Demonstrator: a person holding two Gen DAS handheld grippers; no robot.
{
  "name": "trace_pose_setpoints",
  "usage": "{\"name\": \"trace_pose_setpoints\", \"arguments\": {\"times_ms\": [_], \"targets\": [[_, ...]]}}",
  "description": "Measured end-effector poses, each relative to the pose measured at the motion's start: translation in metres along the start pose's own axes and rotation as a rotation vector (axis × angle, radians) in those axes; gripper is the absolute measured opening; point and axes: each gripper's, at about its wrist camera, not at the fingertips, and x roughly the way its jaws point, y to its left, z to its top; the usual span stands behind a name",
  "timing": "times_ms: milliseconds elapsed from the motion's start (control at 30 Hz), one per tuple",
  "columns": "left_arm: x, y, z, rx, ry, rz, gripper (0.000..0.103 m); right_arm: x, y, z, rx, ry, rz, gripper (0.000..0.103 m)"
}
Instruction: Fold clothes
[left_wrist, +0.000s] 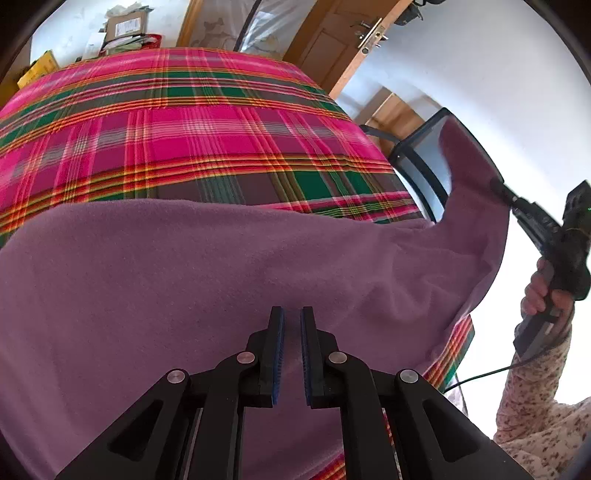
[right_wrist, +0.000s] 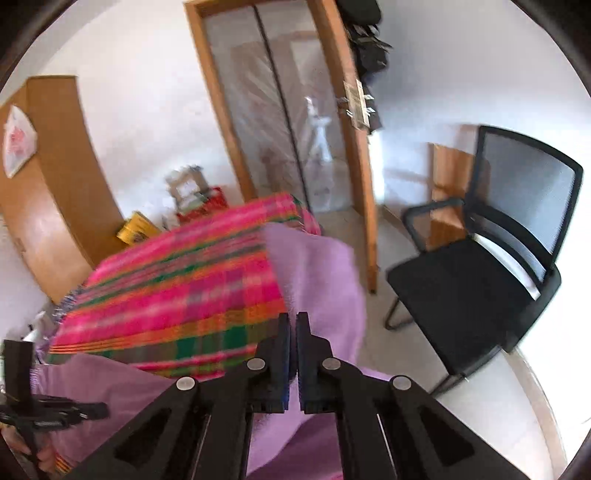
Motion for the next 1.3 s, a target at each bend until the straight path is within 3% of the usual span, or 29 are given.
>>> {"name": "trace_pose_setpoints", "arguments": {"times_ms": [233,467,733,1033,1300], "targets": [[-0.017,0.005,-0.003,-0.017,-0.048,-0.015,0.009,0.007,0.073,0.005,-0.099,0.003,0.243,0.003],[-0.062,0.032,-0.013,-0.094,-0.174,0.001,0.009,0.017,0.151,-0.005,-0.136,0.034,0.466,0.003],[-0.120,0.078,-0.033,-0.201,-0.330,0.049,0.009,0.049,0.230,-0.037,-0.152,0.150,0.589,0.003],[-0.148,0.113,-0.049,-0.264,-0.375,0.108,0.009,0.064,0.297,-0.078,-0.183,0.291,0.732,0.003],[-0.162,0.138,-0.065,-0.340,-0.379,0.158,0.009,0.077,0.347,-0.101,-0.257,0.358,0.733,0.004]]}}
